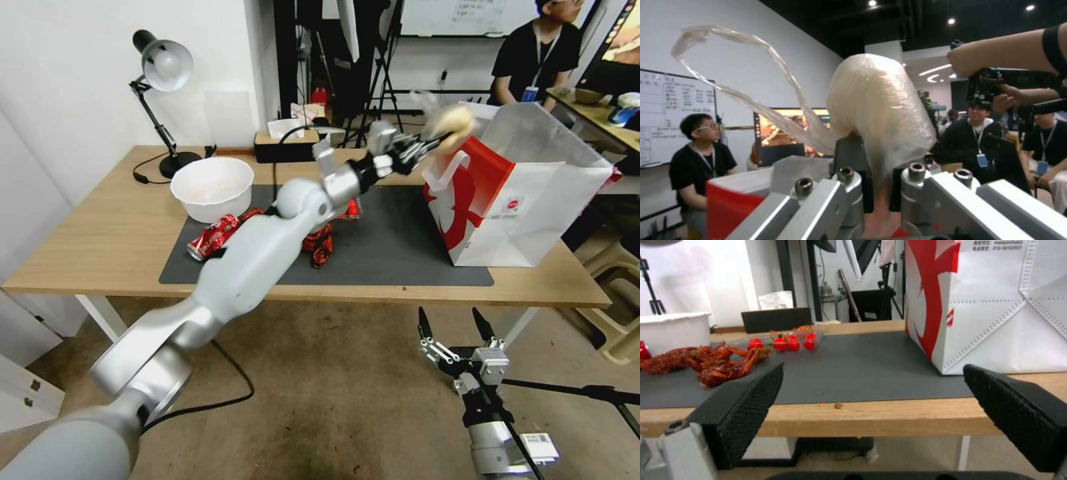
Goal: Pick up the trash from the table and place it into the takeout bag.
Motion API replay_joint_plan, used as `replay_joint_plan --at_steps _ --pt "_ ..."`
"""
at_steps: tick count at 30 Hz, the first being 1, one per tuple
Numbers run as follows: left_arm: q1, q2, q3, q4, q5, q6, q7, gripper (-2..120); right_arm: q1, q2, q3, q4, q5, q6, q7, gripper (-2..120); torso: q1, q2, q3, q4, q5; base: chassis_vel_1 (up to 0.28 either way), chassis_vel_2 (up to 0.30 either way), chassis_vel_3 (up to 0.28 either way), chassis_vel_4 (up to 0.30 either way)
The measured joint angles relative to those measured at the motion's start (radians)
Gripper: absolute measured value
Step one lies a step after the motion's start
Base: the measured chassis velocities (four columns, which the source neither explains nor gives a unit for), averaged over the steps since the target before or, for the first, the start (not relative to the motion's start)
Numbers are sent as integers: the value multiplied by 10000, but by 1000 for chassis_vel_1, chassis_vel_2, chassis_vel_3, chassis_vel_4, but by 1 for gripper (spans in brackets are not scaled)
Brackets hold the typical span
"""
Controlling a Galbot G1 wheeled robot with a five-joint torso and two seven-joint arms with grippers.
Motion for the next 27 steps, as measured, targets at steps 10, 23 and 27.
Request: replay_joint_plan --at_steps 10,23,27 --pt "-2248 -2071 852 2484 -6 -197 37 3 -98 109 -23 -4 -104 106 -29 100 1 0 -1 -1 1 0 0 0 0" --pt "-4004 -2703 2390 5044 158 -661 -343 3 1 41 -122 -111 -130 117 -55 100 0 0 -1 1 -1 0 0 0 0" --pt "-4471 -2687 2709 5703 335 -810 -337 3 7 3 -118 -131 -111 126 -65 100 0 0 -1 3 -1 0 0 0 0"
